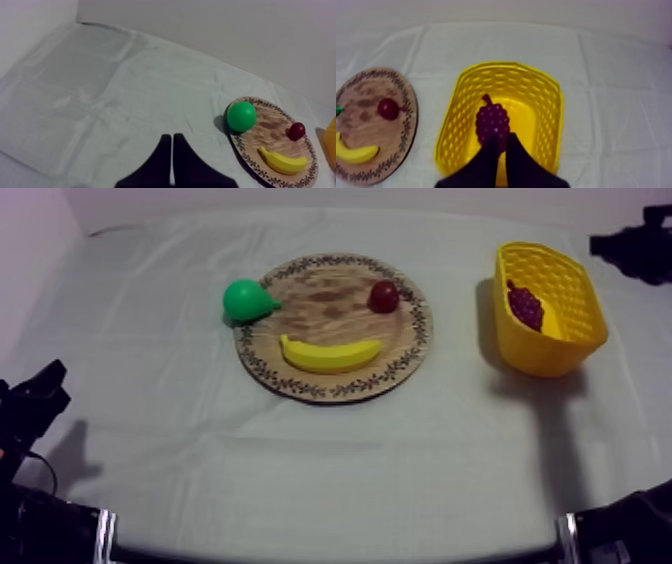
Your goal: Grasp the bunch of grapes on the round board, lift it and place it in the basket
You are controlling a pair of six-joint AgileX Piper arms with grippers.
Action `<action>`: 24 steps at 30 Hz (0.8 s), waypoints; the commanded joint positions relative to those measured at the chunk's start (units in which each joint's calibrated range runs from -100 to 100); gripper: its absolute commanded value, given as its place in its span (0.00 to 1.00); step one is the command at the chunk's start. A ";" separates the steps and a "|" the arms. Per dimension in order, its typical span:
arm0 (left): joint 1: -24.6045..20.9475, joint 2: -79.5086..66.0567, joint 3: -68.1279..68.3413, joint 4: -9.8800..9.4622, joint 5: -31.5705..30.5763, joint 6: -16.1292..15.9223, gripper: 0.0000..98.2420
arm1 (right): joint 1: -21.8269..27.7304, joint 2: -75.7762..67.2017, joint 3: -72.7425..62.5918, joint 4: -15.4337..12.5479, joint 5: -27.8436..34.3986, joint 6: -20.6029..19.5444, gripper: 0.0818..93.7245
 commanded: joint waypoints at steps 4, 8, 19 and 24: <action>0.01 0.00 -0.04 0.02 0.03 -0.01 0.00 | -1.06 -19.03 8.52 -1.29 -0.25 1.47 0.01; 0.01 0.00 -0.04 0.02 0.03 -0.01 0.00 | -0.55 -27.05 15.31 -2.09 -3.51 2.29 0.01; 0.01 0.00 -0.04 0.02 0.03 -0.01 0.00 | -1.52 -43.78 32.19 -2.75 -5.84 4.20 0.01; 0.01 0.00 -0.04 0.02 0.03 -0.01 0.00 | -2.11 -49.55 36.91 -3.12 -5.06 5.04 0.01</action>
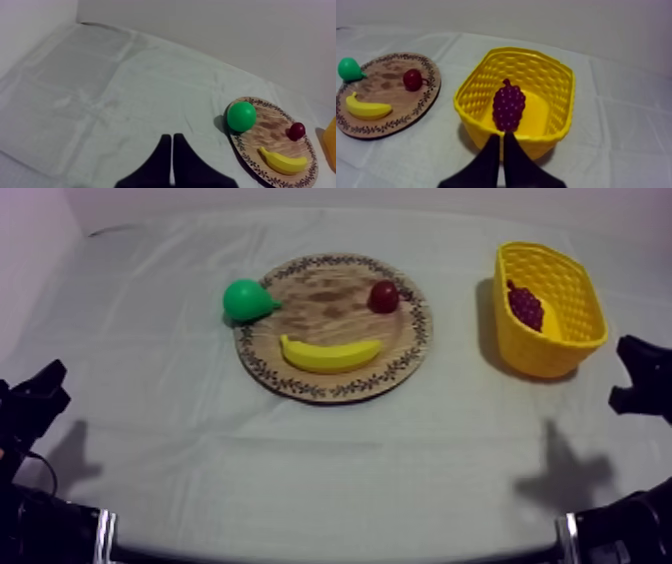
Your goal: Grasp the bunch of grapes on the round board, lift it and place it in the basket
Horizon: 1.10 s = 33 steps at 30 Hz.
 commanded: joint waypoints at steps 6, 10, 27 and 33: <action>0.01 0.00 -0.04 0.02 0.03 -0.01 0.00 | -0.48 -6.87 5.46 -0.86 1.66 1.37 0.01; 0.01 0.00 -0.04 0.02 0.03 -0.01 0.00 | -0.54 -7.62 8.14 -1.69 1.84 2.17 0.01; 0.01 0.00 -0.04 0.02 0.03 -0.01 0.00 | -0.97 -7.86 11.06 -2.64 1.37 -0.70 0.00; 0.01 0.00 -0.04 0.02 0.03 -0.01 0.00 | -0.99 -7.86 11.19 -2.63 1.08 0.01 0.00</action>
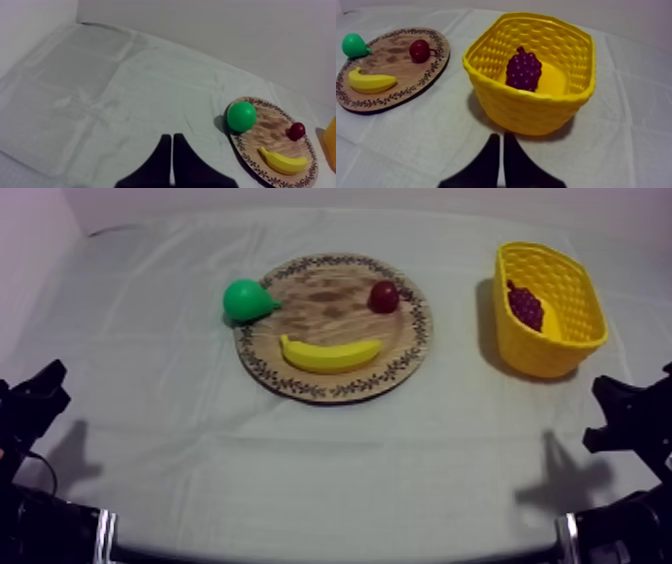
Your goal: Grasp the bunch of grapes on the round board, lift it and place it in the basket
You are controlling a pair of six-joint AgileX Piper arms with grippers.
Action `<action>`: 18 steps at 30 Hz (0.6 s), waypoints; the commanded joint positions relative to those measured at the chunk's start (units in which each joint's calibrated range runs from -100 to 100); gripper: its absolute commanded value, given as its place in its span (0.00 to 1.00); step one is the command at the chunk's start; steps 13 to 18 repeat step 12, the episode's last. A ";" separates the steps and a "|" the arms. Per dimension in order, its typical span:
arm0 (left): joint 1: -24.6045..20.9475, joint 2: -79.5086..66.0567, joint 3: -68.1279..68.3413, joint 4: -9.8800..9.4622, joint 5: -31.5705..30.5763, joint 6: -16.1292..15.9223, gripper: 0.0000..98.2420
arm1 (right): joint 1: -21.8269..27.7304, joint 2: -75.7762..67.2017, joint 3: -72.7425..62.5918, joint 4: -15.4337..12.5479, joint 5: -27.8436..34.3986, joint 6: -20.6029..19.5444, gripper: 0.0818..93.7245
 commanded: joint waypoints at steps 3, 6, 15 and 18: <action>0.01 0.00 -0.04 0.02 0.03 0.00 0.00 | 0.00 -0.03 0.08 0.02 -0.18 -1.71 0.00; 0.01 0.00 -0.04 0.02 0.03 0.02 0.00 | 0.00 -0.03 0.08 0.02 -0.19 -2.71 0.00; 0.01 0.00 -0.04 0.02 0.03 0.01 0.00 | 0.00 -0.03 0.09 -0.04 -0.22 -2.25 0.00; 0.01 0.00 -0.04 0.02 0.03 0.01 0.00 | 0.00 -0.03 0.09 -0.04 -0.22 -2.25 0.00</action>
